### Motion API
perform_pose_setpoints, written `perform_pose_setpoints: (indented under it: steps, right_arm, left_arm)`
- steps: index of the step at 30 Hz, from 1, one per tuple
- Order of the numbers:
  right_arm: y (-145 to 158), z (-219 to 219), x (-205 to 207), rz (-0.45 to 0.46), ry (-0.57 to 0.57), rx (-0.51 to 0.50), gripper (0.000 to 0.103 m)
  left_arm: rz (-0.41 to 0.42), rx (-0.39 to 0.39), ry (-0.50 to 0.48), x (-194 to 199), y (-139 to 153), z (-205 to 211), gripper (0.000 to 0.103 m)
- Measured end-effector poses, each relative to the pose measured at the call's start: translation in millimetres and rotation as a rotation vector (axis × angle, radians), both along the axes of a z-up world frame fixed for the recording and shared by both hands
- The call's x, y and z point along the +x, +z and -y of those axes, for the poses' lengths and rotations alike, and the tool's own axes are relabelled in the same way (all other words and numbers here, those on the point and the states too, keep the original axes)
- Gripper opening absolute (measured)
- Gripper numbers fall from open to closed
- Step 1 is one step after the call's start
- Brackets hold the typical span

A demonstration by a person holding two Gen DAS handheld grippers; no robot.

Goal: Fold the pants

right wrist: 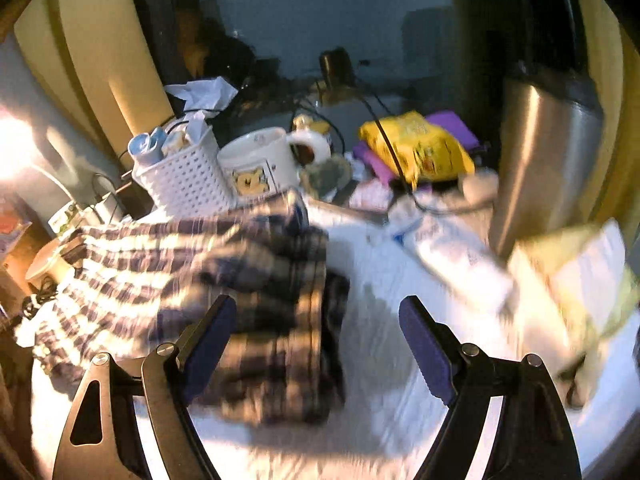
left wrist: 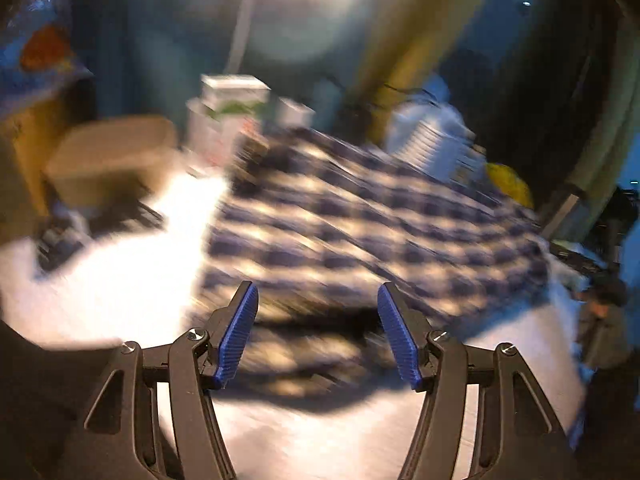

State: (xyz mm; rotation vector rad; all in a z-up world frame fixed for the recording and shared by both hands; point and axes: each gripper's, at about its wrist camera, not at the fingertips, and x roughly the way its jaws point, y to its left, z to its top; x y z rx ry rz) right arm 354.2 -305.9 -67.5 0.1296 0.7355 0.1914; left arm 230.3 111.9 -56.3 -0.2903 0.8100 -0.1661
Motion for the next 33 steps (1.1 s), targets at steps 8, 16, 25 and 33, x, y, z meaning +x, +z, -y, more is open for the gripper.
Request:
perform_pose_setpoints:
  steps: [8,16,25,33]
  right_arm:
    - [-11,7,-33,-0.036,0.020,0.065,0.084]
    - [-19,2,-36,-0.047,0.052,0.089,0.054]
    - [-42,-3,-21,-0.104,0.077,0.083,0.053]
    - [-37,-17,-33,-0.069,0.156,-0.042,0.026]
  left_arm:
    - [-0.049,-0.138,-0.053,16,-28,48,0.062]
    - [-0.087,-0.170,0.004,29,-42,52,0.008]
    - [-0.063,-0.126,0.045,-14,-38,64,0.004]
    - [-0.075,-0.139,0.091,-30,-45,62,0.004]
